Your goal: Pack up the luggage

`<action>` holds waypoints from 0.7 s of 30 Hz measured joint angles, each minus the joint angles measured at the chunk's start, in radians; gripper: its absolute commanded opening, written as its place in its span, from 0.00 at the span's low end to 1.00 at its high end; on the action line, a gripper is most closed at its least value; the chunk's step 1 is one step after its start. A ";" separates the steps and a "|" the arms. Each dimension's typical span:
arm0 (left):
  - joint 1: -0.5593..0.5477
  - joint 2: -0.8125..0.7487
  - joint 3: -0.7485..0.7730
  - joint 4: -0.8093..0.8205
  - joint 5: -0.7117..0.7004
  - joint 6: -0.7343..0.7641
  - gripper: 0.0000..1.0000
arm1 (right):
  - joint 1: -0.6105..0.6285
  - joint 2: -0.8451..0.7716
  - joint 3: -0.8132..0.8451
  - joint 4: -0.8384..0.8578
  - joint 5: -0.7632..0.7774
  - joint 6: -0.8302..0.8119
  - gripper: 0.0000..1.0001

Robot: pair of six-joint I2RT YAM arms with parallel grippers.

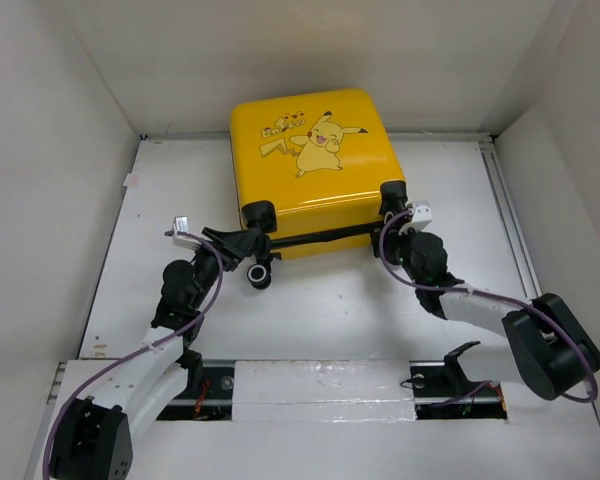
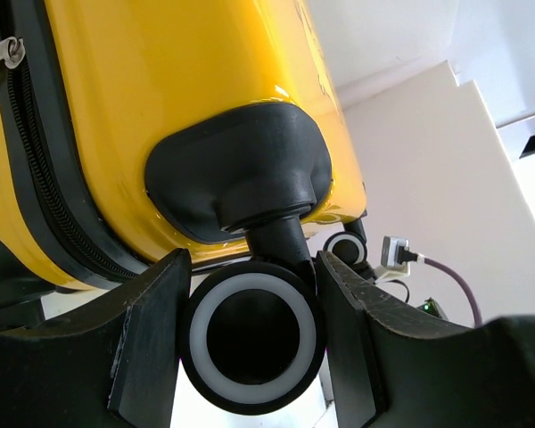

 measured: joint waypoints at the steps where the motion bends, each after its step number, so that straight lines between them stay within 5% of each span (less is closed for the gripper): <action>1: 0.000 0.000 0.000 0.000 0.000 0.000 0.00 | -0.001 0.000 0.008 -0.005 0.009 -0.002 0.54; 5: 0.000 0.002 0.000 0.000 0.000 0.000 0.00 | 0.001 0.006 0.010 -0.003 0.026 -0.016 0.33; 14: 0.003 0.006 0.000 0.003 -0.021 0.006 0.00 | 0.003 0.097 0.023 0.110 0.032 -0.021 0.01; 21: 0.004 0.013 0.000 0.008 -0.027 0.008 0.00 | 0.016 0.107 0.013 0.148 0.041 -0.019 0.00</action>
